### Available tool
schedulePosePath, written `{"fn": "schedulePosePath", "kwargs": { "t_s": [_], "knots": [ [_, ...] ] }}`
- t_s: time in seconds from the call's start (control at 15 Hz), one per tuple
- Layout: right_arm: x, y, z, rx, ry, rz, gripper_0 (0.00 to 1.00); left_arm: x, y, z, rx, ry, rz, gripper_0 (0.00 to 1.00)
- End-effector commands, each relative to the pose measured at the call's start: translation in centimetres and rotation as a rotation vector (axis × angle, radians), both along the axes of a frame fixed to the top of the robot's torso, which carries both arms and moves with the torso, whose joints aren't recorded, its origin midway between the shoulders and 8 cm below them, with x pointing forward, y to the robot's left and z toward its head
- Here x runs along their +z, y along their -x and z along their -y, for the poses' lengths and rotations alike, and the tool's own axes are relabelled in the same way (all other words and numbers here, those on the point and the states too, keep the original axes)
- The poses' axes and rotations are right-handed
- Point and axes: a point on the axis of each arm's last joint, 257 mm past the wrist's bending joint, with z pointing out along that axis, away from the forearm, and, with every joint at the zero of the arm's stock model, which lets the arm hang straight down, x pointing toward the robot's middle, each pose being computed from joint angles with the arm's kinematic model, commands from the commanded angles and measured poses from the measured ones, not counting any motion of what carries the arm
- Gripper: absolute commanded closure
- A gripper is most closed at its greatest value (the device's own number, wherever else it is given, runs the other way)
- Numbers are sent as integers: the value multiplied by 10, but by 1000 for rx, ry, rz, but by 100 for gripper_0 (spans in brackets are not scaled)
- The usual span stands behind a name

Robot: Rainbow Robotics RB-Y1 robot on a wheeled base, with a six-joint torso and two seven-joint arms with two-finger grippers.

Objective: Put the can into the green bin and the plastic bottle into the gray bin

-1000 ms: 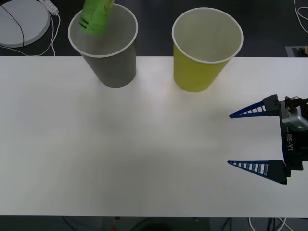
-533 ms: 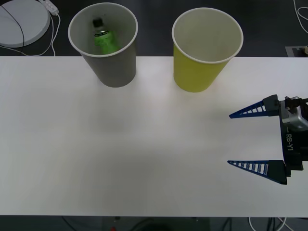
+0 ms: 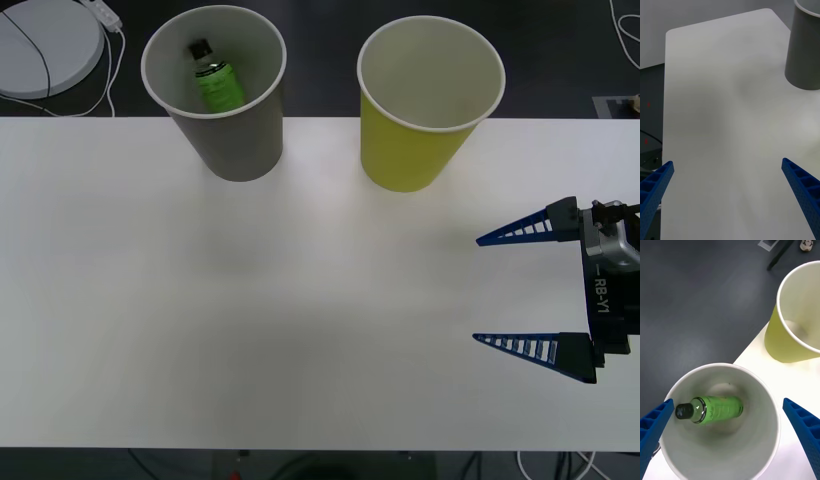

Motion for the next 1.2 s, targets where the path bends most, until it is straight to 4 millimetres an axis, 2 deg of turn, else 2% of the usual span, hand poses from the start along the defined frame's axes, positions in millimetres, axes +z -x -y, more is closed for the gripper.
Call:
{"fn": "schedulePosePath", "kwargs": {
  "t_s": [0.07, 0.67, 0.93, 1.2],
  "knots": [
    [0, 0, 0, 0, 0, 0, 0, -9, 7, -8, 3, 6, 11, 0],
    [0, 0, 0, 0, 0, 0, 0, -27, 42, -45, -25, -1, 33, 0],
    [0, 0, 0, 0, 0, 0, 0, -39, 64, -65, -34, -7, 49, 0],
    [0, 0, 0, 0, 0, 0, 0, -56, 84, -72, -41, 17, 62, 0]
  ]
}}
